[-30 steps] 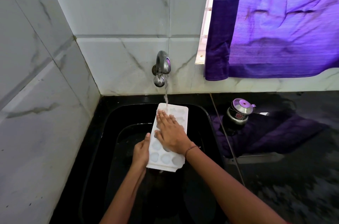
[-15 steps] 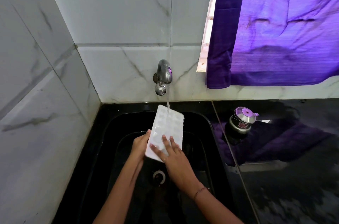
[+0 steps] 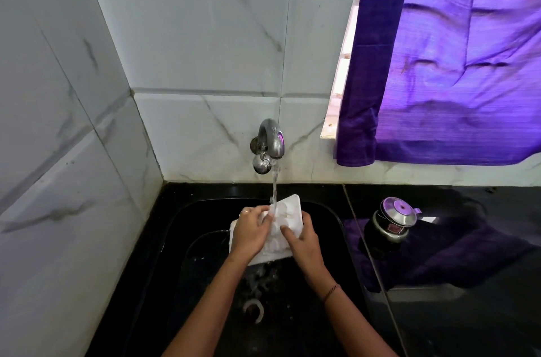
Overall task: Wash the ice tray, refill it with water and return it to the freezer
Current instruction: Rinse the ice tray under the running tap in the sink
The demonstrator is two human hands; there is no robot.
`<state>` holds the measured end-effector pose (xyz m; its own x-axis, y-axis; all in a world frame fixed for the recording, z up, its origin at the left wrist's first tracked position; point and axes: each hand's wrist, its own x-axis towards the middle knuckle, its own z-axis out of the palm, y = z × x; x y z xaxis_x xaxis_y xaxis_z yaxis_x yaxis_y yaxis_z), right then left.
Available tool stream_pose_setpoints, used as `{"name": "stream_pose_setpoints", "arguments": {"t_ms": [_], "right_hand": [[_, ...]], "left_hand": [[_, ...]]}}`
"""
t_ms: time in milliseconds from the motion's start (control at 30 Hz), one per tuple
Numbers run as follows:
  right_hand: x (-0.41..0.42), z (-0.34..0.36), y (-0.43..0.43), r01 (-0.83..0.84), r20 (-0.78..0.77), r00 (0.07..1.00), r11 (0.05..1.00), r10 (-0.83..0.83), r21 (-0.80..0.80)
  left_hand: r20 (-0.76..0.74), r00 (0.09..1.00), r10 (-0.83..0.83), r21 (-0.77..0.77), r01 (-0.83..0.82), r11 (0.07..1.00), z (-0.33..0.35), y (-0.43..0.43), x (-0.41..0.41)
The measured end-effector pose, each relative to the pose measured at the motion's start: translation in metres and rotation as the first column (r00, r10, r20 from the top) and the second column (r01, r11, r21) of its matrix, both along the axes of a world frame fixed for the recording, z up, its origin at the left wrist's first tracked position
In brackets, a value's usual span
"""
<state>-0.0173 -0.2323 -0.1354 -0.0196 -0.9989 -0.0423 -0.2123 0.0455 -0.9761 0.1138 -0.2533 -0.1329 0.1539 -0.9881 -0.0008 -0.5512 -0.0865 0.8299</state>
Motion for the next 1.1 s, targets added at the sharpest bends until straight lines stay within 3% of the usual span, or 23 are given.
{"name": "stream_pose_setpoints", "arguments": {"t_ms": [100, 233, 433, 533, 600, 733, 867, 1000, 1100], "right_hand": [[0.001, 0.0, -0.003, -0.017, -0.017, 1.0, 0.999, 0.018, 0.037], [0.009, -0.005, 0.005, -0.045, -0.042, 0.998, 0.998, 0.047, 0.046], [0.007, -0.011, 0.003, -0.036, -0.025, 0.999, 0.999, 0.037, 0.037], [0.005, -0.013, -0.002, -0.018, -0.019, 1.0, 0.999, 0.019, 0.044], [0.005, -0.011, -0.005, -0.001, 0.0, 1.0, 0.998, 0.001, 0.055], [0.001, -0.002, -0.014, -0.004, 0.06, 0.998, 0.997, -0.001, 0.081], [-0.006, 0.007, -0.028, -0.007, 0.158, 0.987, 0.99, -0.015, 0.139], [-0.017, 0.011, -0.04, -0.054, 0.254, 0.967, 0.974, -0.003, 0.219], [-0.027, 0.012, -0.051, -0.096, 0.286, 0.958, 0.959, 0.017, 0.266]], "left_hand": [[0.029, 1.0, 0.012, -0.112, -0.008, 0.994, 0.004, -0.008, -0.009], [0.12, 0.992, -0.036, -0.139, 0.052, 0.989, 0.008, -0.009, -0.022], [-0.061, 0.979, -0.196, -0.19, 0.182, 0.965, -0.012, 0.005, -0.002], [-0.016, 0.949, -0.316, -0.114, 0.312, 0.943, -0.032, 0.018, 0.014], [-0.005, 0.964, -0.266, -0.015, 0.266, 0.964, -0.052, 0.026, 0.027], [-0.184, 0.981, 0.063, 0.187, -0.028, 0.982, -0.08, 0.036, 0.063], [-0.602, 0.772, 0.203, 0.272, -0.041, 0.962, -0.077, 0.051, 0.081], [-0.736, 0.585, 0.34, 0.331, -0.127, 0.935, -0.074, 0.065, 0.093], [-0.773, 0.523, 0.358, 0.406, -0.025, 0.913, -0.073, 0.075, 0.094]]}}
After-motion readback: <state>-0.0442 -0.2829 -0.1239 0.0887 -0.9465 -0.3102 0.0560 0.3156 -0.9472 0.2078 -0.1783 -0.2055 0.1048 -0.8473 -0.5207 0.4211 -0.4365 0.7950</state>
